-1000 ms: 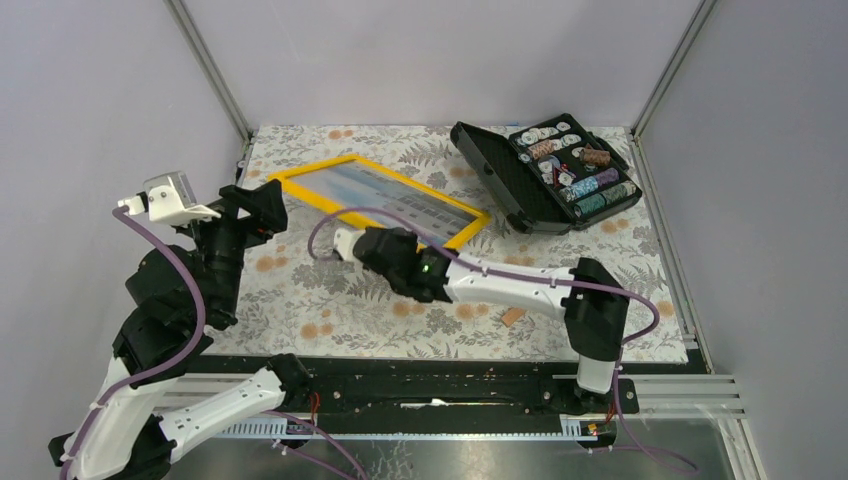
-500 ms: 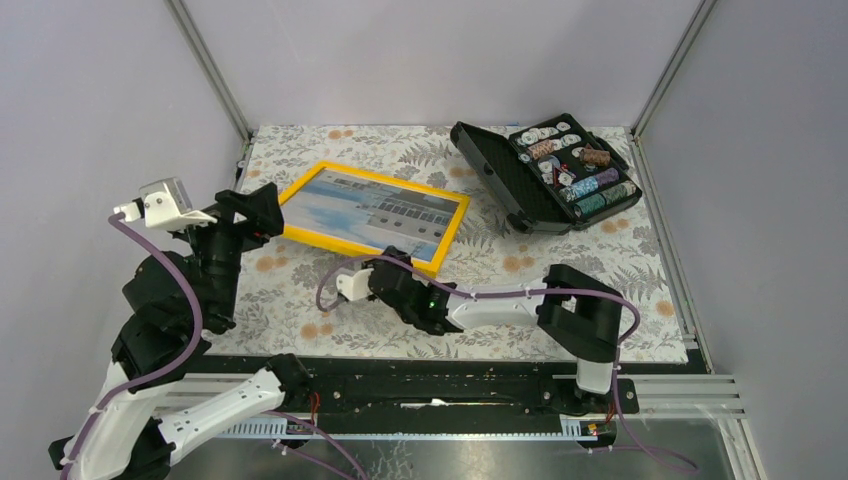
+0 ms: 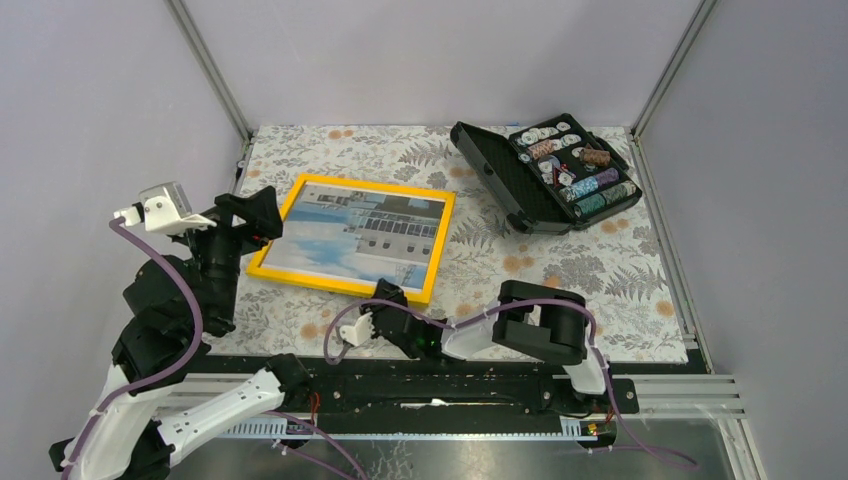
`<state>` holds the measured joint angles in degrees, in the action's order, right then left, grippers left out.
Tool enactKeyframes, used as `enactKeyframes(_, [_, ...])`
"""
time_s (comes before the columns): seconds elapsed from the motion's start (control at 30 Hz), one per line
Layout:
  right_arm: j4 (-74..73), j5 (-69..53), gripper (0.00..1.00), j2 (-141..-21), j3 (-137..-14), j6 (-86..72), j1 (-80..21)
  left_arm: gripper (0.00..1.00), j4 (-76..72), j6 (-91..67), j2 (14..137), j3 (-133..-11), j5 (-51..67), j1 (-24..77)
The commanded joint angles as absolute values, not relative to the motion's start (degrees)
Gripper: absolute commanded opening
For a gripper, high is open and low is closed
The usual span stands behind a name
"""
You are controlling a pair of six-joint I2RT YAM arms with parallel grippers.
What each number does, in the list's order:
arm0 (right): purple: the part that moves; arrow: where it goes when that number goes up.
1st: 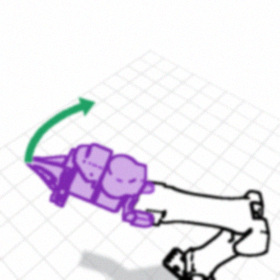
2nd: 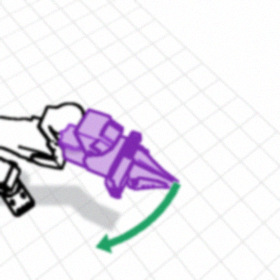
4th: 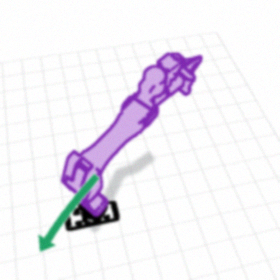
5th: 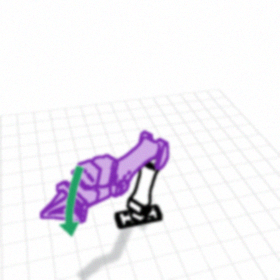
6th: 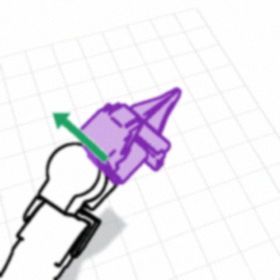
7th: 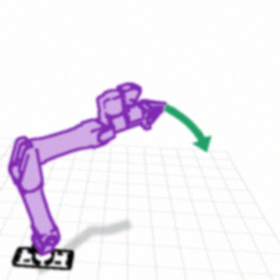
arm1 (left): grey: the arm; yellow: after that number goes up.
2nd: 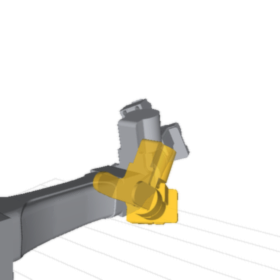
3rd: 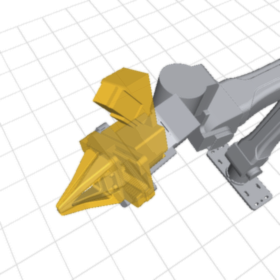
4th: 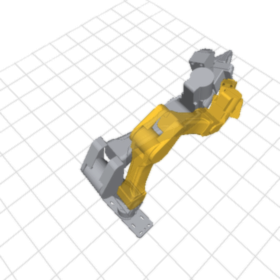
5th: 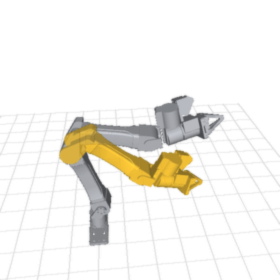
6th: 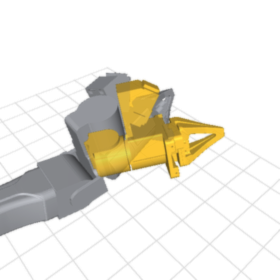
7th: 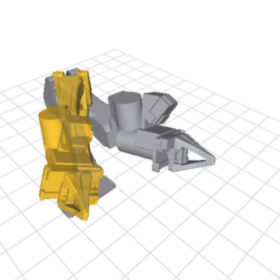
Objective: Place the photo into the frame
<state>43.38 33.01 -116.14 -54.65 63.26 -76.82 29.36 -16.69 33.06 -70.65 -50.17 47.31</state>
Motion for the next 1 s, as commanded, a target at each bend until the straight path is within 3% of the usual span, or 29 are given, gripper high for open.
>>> enactKeyframes(0.0, [46.0,26.8,0.19,-118.15,-52.38,63.81,-79.85,0.8,27.23,-16.16,32.76,-70.06,-50.8,47.37])
enactKeyframes(0.2, [47.74,25.65,0.52,-116.57,-48.81,60.13,-81.27,0.8,27.19,-16.35,33.09,-70.05,-50.55,47.33])
enactKeyframes(0.27, [44.75,24.16,0.69,-114.31,-48.18,56.68,-81.38,0.8,27.12,-16.35,33.21,-70.0,-50.54,47.37])
enactKeyframes(0.43, [33.36,19.96,0.89,-107.22,-47.63,46.28,-82.09,0.8,26.55,-16.18,33.86,-70.0,-50.22,47.37])
enactKeyframes(0.7, [19.27,12.76,0.99,-95.86,-47.74,19.25,-82.2,0.8,25.76,-16.06,34.41,-69.85,-49.67,47.37])
enactKeyframes(0.97, [-1.81,16.82,0.96,-98.57,-61.24,-29.68,-72.35,0.81,25.66,-16.87,35.12,-69.58,-48.61,47.35])
